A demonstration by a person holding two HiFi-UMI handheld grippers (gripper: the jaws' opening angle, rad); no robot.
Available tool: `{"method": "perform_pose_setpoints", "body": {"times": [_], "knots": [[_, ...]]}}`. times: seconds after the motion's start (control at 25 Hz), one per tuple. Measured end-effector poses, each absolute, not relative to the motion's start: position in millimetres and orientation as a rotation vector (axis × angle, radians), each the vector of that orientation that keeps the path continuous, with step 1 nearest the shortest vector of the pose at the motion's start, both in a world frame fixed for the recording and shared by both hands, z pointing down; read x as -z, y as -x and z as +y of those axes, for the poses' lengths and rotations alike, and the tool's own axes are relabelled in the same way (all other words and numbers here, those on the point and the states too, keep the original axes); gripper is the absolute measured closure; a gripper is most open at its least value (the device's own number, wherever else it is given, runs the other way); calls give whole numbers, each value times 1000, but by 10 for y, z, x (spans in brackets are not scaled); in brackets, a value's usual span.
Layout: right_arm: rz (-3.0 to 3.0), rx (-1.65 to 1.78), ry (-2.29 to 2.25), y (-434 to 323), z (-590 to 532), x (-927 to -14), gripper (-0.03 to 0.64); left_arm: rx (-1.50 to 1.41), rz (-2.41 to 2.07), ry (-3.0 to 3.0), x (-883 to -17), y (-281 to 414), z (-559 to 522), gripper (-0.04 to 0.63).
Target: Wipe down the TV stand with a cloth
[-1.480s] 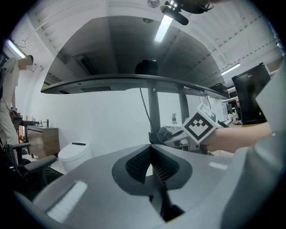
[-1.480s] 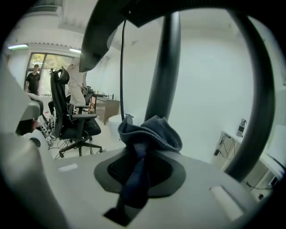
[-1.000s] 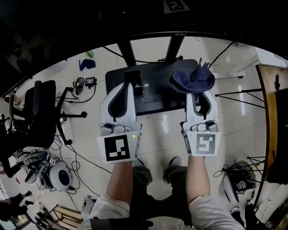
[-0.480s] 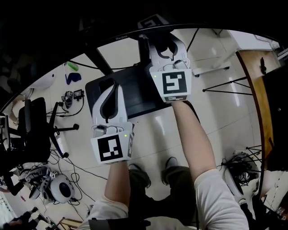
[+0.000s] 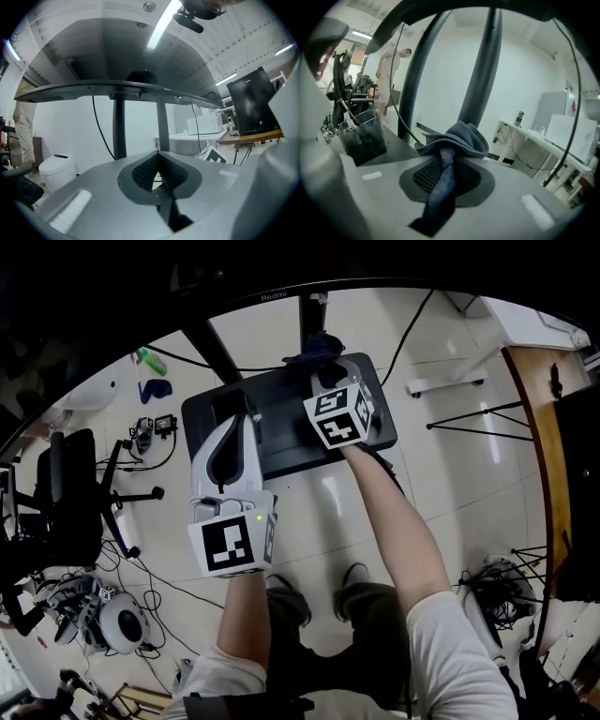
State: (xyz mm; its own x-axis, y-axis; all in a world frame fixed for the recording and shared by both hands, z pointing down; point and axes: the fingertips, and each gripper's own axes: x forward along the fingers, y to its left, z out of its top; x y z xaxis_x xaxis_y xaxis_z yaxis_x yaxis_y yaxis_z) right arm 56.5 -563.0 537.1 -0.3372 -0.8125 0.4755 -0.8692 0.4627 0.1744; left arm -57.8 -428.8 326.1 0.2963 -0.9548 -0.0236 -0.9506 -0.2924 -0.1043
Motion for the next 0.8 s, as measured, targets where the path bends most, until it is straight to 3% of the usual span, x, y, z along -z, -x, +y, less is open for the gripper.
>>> {"method": "perform_pose_setpoints", "body": {"times": [0.12,0.28,0.4,0.52,0.68,0.8], "knots": [[-2286,-142,-1459,-578,-5499,-5109,545,59,1828,2439,-3285,716,-4267,512],[-2434,-110,-1631,-414,-4398,-4218,545,61,1838,2396,-3304,1115,-4062,501],[-2511,10,-1574,83,-3492,-3959,545,89,1879,2350,-3367,1614,-3896,494],[-2481,-155,-1422,830,-3013,-4279,545,-4,1947,2265,-3376,2151,-3781,494],[-2518,-311,-1364,1751,-3115,-4621,545,-13,2014,2199,-3496,2839,-3620,488],[-2524,-285,-1401,2203,-3642,-4555,546,278,2063,2245,-3723,3219,-3468,488]]}}
